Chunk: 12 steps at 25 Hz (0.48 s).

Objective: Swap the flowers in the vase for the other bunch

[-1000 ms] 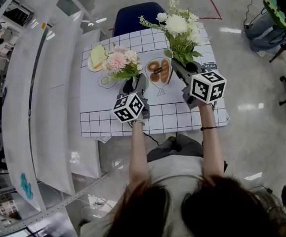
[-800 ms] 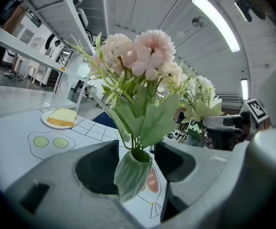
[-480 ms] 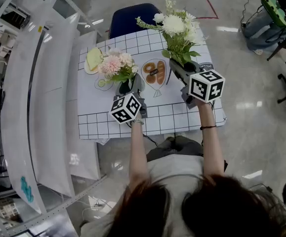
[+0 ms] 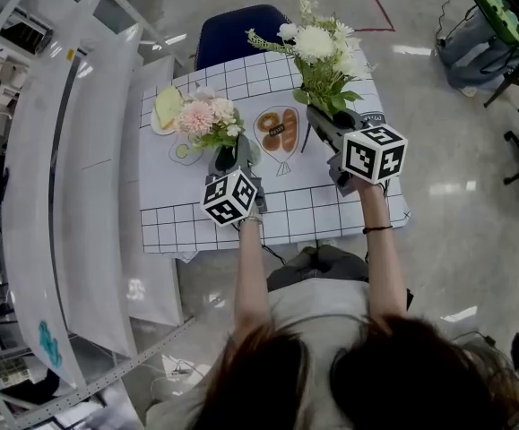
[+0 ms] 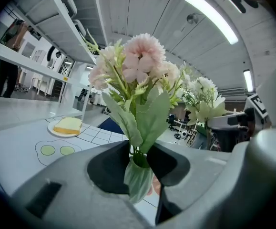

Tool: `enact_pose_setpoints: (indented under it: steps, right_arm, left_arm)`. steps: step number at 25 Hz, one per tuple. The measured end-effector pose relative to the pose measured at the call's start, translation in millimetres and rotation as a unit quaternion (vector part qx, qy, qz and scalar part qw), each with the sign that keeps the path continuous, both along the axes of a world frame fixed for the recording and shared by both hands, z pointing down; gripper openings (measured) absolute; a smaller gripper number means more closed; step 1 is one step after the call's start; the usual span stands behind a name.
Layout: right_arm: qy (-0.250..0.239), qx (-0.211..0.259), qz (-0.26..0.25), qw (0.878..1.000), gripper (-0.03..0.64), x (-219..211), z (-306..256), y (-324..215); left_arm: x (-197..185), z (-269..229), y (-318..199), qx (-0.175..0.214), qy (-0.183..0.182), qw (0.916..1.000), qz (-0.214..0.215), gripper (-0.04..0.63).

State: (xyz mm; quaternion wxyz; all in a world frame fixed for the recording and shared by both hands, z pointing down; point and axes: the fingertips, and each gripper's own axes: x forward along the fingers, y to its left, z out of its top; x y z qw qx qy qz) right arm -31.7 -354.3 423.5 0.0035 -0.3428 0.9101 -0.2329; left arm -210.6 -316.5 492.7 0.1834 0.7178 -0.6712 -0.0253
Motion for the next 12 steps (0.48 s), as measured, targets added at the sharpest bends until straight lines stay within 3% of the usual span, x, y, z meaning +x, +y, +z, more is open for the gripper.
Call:
enact_pose_setpoints:
  steps: [12]
  right_arm:
    - [-0.006,0.001,-0.006,1.0,0.054,0.7,-3.1,-2.7]
  left_arm:
    - [0.2,-4.3,0.0,0.001,-0.015,0.9999,-0.003,0.095]
